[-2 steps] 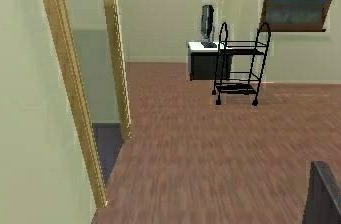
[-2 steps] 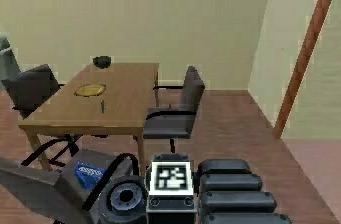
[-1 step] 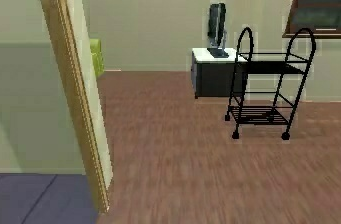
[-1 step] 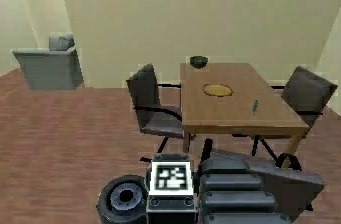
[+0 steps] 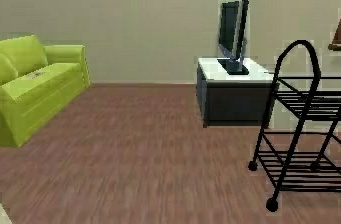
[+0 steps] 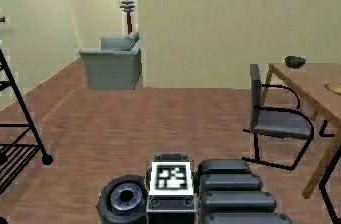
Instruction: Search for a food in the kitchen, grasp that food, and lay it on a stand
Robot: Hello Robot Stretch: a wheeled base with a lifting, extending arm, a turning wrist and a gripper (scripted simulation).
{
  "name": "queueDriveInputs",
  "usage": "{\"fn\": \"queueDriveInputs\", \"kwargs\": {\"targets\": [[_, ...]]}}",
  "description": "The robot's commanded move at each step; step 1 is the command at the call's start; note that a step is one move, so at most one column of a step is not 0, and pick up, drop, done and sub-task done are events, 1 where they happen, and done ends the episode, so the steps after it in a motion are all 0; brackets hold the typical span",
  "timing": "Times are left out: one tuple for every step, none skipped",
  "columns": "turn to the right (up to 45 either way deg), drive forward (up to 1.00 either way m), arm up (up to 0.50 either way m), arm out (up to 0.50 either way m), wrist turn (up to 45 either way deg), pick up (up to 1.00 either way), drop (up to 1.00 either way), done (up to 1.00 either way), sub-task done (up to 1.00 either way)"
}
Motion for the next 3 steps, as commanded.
{"fn": "queueDriveInputs", "kwargs": {"targets": [[0.0,1.0,0.0,0.0,0.0,0.0,0.0,0.0,0.0],[3.0,0.0,0.0,0.0,0.0,0.0,0.0,0.0,0.0],[0.0,1.0,0.0,0.0,0.0,0.0,0.0,0.0,0.0]]}}
